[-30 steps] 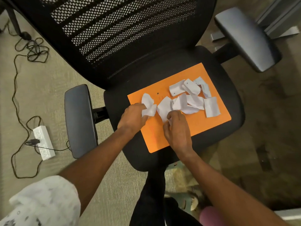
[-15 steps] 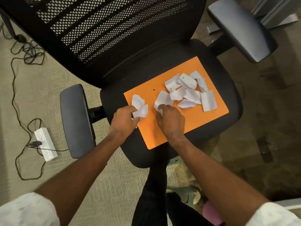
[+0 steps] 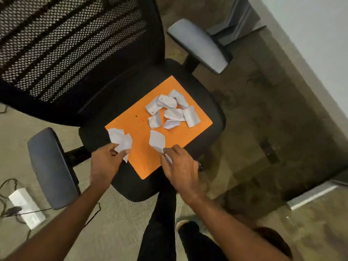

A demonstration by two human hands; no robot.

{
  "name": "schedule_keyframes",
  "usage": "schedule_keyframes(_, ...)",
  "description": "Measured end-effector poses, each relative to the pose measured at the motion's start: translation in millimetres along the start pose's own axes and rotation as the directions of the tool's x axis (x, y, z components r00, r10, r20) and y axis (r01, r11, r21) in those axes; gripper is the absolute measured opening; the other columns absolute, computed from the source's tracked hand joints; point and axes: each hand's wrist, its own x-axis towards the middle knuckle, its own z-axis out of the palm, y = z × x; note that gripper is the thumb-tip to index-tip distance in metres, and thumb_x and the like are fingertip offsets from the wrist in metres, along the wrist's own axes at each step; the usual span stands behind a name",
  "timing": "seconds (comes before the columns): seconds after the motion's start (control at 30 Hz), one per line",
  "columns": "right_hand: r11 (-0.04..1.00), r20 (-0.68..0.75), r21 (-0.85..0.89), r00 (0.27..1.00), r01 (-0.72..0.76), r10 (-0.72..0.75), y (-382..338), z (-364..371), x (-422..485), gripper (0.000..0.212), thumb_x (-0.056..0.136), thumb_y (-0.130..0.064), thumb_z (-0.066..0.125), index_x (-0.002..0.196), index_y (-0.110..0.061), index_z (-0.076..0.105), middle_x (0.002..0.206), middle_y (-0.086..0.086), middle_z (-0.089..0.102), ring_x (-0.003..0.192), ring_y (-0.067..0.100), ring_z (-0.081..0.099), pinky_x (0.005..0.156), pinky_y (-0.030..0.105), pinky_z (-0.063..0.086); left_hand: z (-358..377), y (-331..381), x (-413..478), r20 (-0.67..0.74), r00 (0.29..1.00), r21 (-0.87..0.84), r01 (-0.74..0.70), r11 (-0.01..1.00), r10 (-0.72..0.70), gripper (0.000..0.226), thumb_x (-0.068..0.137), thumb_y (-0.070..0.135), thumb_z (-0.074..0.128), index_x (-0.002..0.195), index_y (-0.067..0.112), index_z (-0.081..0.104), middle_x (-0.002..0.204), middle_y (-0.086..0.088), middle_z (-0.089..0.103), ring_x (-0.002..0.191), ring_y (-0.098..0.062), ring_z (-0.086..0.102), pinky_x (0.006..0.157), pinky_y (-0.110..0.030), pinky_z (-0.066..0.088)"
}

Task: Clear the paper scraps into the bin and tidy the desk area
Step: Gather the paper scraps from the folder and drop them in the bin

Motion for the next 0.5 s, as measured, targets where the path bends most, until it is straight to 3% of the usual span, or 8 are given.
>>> schedule_keyframes(0.17, 0.967, -0.181, 0.061, 0.95, -0.249, 0.256, 51, -43, -30, 0.015, 0.095, -0.035, 0.063, 0.098, -0.022, 0.068, 0.091, -0.007, 0.059, 0.082, 0.013, 0.059, 0.057, 0.033, 0.05, 7, 72, -37, 0.115, 0.987, -0.069, -0.106, 0.992, 0.113, 0.035, 0.083, 0.034, 0.081, 0.106, 0.008, 0.074, 0.082, 0.002, 0.069, 0.072, -0.005, 0.062, 0.066, -0.025, 0.043)
schedule_keyframes(0.27, 0.93, -0.274, 0.045, 0.891, -0.365, 0.363, 82, -74, -53, 0.016, 0.095, -0.035, 0.063, 0.099, -0.02, 0.07, 0.092, -0.006, 0.061, 0.085, 0.013, 0.058, 0.061, 0.033, 0.052, 21, 121, -60, 0.207, 0.945, -0.129, -0.231, 0.964, 0.254, 0.033, 0.084, 0.031, 0.08, 0.109, 0.01, 0.074, 0.089, 0.003, 0.071, 0.079, -0.014, 0.066, 0.073, -0.031, 0.048)
schedule_keyframes(0.4, 0.832, -0.45, 0.044, 0.732, -0.553, 0.511, 131, -122, -107, 0.014, 0.093, -0.031, 0.067, 0.098, -0.019, 0.071, 0.091, -0.005, 0.064, 0.084, 0.014, 0.058, 0.066, 0.03, 0.05, 70, 185, -99, 0.337, 0.793, -0.127, -0.496, 0.859, 0.507, 0.017, 0.084, 0.03, 0.08, 0.092, 0.016, 0.075, 0.082, 0.004, 0.072, 0.077, -0.012, 0.066, 0.069, -0.029, 0.05)
schedule_keyframes(0.5, 0.747, -0.512, 0.089, 0.613, -0.659, 0.602, 158, -140, -151, 0.014, 0.092, -0.03, 0.068, 0.098, -0.018, 0.072, 0.091, -0.003, 0.066, 0.084, 0.015, 0.059, 0.07, 0.03, 0.052, 97, 220, -130, 0.41, 0.659, -0.129, -0.643, 0.755, 0.631, 0.018, 0.085, 0.028, 0.079, 0.097, 0.016, 0.075, 0.085, 0.005, 0.072, 0.074, -0.003, 0.064, 0.063, -0.009, 0.042)
